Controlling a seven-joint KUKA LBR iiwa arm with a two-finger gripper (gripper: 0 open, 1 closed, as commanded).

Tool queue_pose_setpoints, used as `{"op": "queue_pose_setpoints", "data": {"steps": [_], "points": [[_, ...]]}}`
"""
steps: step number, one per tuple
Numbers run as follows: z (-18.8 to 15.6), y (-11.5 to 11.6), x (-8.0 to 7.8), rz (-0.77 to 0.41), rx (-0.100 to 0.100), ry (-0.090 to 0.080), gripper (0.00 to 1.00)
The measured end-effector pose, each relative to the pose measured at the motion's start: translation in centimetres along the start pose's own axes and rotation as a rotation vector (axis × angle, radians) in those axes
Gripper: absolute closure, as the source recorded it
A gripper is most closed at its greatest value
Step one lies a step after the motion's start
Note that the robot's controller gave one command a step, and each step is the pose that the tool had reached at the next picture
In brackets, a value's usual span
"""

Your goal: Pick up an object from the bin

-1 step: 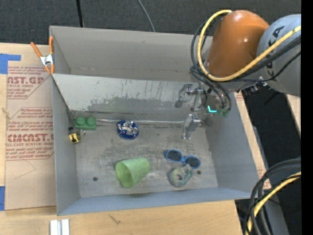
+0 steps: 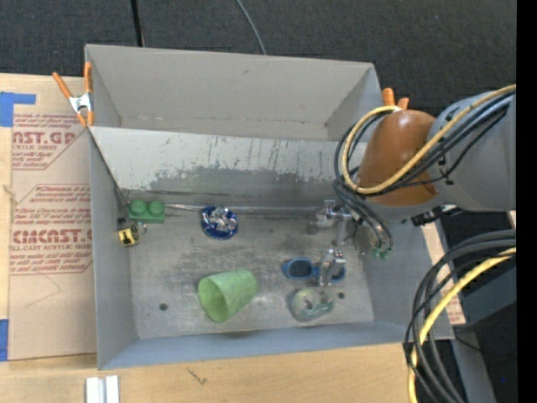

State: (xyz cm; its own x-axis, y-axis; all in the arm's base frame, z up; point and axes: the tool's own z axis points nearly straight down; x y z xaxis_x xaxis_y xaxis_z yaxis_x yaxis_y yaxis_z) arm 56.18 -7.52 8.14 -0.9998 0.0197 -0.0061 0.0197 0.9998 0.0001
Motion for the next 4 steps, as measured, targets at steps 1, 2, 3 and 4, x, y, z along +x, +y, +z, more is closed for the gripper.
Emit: {"op": "queue_pose_setpoints", "data": {"steps": [1,2,3,4], "points": [[-1.9,1.0,0.8,0.084,-0.001,0.004,0.00],[-1.8,1.4,3.2,0.249,0.000,0.007,0.00],[0.3,0.8,4.1,0.506,0.000,0.010,0.00],[0.0,0.8,4.0,0.504,0.001,0.007,0.00]]}}
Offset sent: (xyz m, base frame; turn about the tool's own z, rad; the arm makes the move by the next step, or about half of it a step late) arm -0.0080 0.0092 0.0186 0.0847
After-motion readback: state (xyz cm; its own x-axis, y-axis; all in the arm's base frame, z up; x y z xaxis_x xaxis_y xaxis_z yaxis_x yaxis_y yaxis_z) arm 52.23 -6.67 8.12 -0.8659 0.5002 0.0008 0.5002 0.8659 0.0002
